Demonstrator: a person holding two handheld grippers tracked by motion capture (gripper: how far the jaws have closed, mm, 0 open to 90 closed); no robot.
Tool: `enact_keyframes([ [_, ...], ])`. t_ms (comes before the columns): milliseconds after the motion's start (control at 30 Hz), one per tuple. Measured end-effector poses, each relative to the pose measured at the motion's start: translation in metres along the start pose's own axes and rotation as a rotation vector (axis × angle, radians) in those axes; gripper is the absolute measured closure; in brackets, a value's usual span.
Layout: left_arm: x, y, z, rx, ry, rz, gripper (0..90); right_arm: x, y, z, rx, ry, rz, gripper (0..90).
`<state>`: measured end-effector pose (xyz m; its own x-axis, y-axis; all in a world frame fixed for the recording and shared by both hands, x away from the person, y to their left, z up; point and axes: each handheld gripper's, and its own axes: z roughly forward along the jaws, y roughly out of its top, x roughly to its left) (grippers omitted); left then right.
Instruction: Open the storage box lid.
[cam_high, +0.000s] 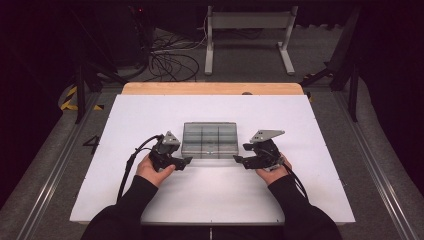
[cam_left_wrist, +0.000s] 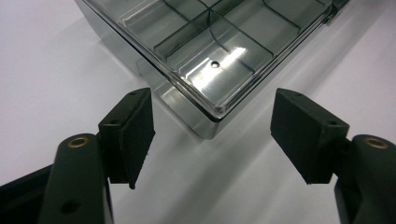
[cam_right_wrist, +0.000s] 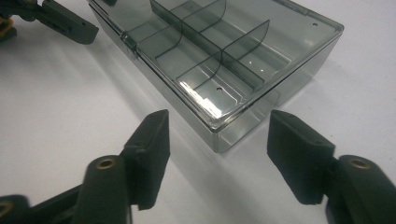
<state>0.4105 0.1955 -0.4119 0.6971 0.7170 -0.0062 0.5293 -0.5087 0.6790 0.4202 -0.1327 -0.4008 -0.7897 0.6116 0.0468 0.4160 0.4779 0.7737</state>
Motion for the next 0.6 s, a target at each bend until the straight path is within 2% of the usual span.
enact_keyframes([
  [100,-0.0014,0.0000,0.0027,0.005,-0.008,-0.002,35.0,0.0013,0.0005,0.0011,0.005,-0.002,-0.006,48.4],
  [233,-0.0011,0.0004,0.0040,-0.005,0.001,0.003,37.2,0.0024,0.0013,0.0042,0.019,-0.014,-0.019,56.5],
  [367,0.0006,0.0004,0.0051,-0.012,0.013,0.013,37.9,0.0036,0.0016,0.0062,0.026,-0.019,-0.027,58.5],
  [500,0.0003,0.0005,0.0055,-0.008,0.008,0.005,37.8,0.0052,0.0022,0.0089,0.041,-0.037,-0.037,64.1],
  [600,0.0005,0.0004,0.0056,-0.009,0.005,0.002,37.8,0.0059,0.0025,0.0093,0.041,-0.046,-0.043,64.8],
])
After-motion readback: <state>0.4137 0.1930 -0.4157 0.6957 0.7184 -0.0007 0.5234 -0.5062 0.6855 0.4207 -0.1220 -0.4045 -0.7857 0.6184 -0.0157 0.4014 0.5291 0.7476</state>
